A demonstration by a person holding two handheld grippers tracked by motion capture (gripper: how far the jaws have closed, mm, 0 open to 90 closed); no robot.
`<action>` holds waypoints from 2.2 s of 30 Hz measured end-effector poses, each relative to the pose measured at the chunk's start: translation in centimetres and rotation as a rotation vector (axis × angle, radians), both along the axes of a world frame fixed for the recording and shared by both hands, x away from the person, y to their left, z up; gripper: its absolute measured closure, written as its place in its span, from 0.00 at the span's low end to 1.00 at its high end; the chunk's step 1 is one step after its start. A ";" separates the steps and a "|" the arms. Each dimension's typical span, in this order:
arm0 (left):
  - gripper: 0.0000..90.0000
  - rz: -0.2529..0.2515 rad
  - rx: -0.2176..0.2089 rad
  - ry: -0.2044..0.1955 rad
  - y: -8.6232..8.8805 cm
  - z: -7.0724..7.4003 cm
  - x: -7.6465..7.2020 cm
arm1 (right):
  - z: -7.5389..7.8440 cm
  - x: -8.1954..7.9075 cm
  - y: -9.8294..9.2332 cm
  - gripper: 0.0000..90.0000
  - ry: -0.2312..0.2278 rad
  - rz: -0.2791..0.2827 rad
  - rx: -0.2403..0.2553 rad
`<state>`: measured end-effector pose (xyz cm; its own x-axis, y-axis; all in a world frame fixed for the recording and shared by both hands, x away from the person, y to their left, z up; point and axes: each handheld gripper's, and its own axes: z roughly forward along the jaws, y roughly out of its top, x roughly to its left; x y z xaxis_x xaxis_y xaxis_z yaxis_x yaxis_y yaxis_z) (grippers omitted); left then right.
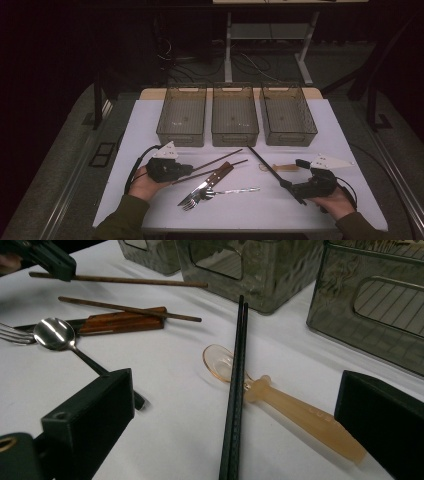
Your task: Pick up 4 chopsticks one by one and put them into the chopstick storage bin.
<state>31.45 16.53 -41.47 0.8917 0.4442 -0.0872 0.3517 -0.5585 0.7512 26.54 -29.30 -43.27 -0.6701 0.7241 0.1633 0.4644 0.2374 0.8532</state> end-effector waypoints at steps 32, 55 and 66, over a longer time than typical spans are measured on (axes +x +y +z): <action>0.94 0.063 -0.112 -0.026 0.6 3.4 0.0 | 0.1 -0.4 0.0 0.03 -0.002 0.003 0.011; 0.94 0.190 -0.151 -0.056 1.6 5.2 2.3 | 0.1 -0.7 -0.4 0.03 -0.001 -0.011 0.028; 0.94 0.274 -0.179 -0.066 2.0 6.4 4.8 | 0.1 -0.9 -0.4 0.03 0.006 -0.019 0.032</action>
<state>36.24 18.50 -35.10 0.7475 0.6512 -0.1313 0.4179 -0.3072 0.8550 25.60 -29.74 -43.18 -0.6550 0.7312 0.1904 0.4737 0.2011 0.8574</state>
